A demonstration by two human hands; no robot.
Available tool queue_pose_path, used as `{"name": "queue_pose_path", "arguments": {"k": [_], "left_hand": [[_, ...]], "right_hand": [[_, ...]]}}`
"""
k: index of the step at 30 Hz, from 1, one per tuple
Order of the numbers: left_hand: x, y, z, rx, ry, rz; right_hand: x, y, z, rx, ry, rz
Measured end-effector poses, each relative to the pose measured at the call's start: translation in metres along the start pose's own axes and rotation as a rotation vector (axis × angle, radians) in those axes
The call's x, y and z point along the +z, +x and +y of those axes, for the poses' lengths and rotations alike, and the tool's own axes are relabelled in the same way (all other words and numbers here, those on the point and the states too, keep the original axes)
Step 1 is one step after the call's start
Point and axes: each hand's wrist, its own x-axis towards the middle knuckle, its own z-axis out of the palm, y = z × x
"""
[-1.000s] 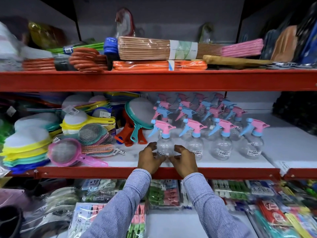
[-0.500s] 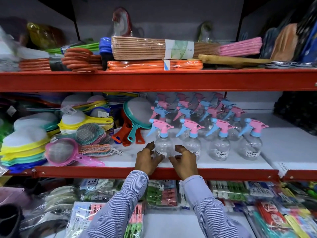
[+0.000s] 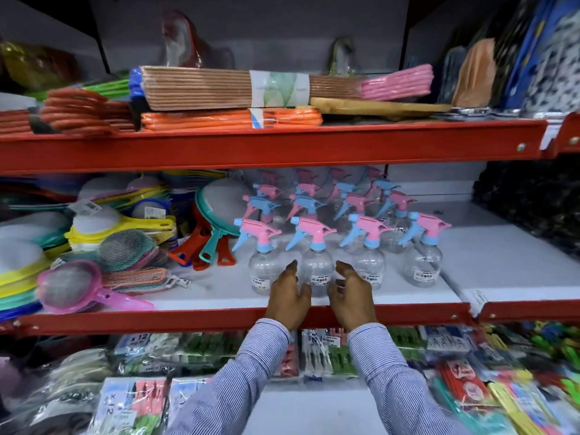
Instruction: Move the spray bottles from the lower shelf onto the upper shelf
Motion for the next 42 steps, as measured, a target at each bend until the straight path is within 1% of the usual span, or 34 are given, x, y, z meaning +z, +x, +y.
{"name": "queue_pose_path", "arguments": {"k": [4,12,13,15,17,18,19,20,22,26,29,31,36,40,42], "left_hand": [[0.007,0.005,-0.006,0.011,-0.015,-0.020],[0.009,0.003,-0.005,0.023,0.013,-0.033],[0.008,0.001,-0.003,0.023,0.018,-0.010],[0.009,-0.006,0.002,0.058,0.024,0.108],[0.012,-0.019,0.010,0.143,0.019,0.262],[0.017,-0.024,0.015,0.184,0.009,0.317],[0.023,-0.028,0.023,0.210,-0.004,0.337],[0.032,-0.029,0.028,0.228,-0.033,0.327],[0.050,-0.028,0.044,0.196,-0.076,0.236],[0.080,-0.014,0.062,0.036,-0.064,-0.018],[0.091,-0.003,0.066,-0.008,-0.014,-0.099],[0.095,0.001,0.067,-0.033,-0.018,-0.116],[0.102,0.000,0.064,-0.006,0.000,-0.080],[0.101,-0.001,0.065,0.022,0.000,-0.072],[0.099,-0.002,0.069,0.014,-0.048,-0.023]], "right_hand": [[-0.001,0.008,0.005,-0.048,0.009,-0.030],[0.000,0.011,0.010,-0.047,0.021,-0.016],[-0.003,0.009,0.009,-0.038,0.034,-0.016],[-0.014,0.002,0.010,-0.016,0.078,0.011],[-0.033,-0.010,0.014,-0.025,0.131,0.126],[-0.044,-0.015,0.018,-0.039,0.140,0.210],[-0.056,-0.019,0.021,-0.044,0.134,0.284],[-0.065,-0.018,0.027,-0.055,0.125,0.340],[-0.078,-0.008,0.039,-0.057,0.089,0.349],[-0.085,0.016,0.060,0.013,-0.029,0.123],[-0.086,0.023,0.065,0.002,-0.036,0.028],[-0.088,0.026,0.067,-0.013,-0.040,0.008],[-0.086,0.032,0.078,-0.031,-0.019,0.025],[-0.086,0.029,0.076,-0.013,0.002,0.008],[-0.094,0.024,0.070,0.009,0.051,0.086]]}}
